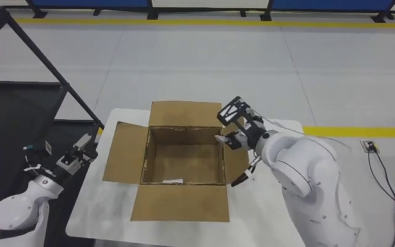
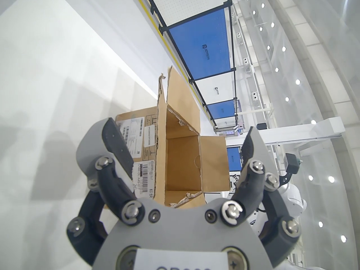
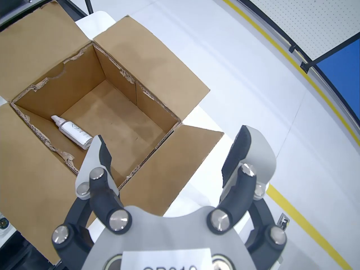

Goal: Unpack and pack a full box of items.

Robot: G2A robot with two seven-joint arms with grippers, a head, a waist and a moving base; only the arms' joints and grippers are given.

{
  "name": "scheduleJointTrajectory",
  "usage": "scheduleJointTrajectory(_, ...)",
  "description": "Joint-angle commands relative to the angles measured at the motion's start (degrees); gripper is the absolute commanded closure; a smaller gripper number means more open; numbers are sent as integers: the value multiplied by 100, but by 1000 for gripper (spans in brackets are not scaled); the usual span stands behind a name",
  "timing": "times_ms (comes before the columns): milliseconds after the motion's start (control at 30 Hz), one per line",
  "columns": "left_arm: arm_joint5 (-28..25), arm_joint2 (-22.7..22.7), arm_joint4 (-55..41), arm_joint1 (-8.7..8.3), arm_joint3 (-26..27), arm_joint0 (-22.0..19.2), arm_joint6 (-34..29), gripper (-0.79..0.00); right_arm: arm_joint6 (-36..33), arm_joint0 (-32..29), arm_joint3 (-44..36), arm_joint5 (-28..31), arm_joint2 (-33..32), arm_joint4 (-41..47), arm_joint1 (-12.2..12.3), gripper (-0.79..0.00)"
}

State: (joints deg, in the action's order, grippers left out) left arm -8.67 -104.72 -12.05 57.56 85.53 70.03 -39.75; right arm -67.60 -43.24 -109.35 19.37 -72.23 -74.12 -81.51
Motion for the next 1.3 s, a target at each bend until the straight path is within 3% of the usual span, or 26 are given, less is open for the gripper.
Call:
scheduleJointTrajectory(0,0,0,1,0,0,0,0,-785,6,-31,-14,-2,-10,-7,1,-785)
scheduleJointTrajectory(700,144,0,-153,1,50,20,-41,-785,147,-13,63,42,94,-21,0,-785)
scheduleJointTrajectory(933,177,-34,0,-34,203,197,-156,-785,35,971,987,27,772,390,-120,-785)
scheduleJointTrajectory(1267,100,101,444,-14,627,736,343,-785,-90,2911,3550,375,2326,1466,-594,-785)
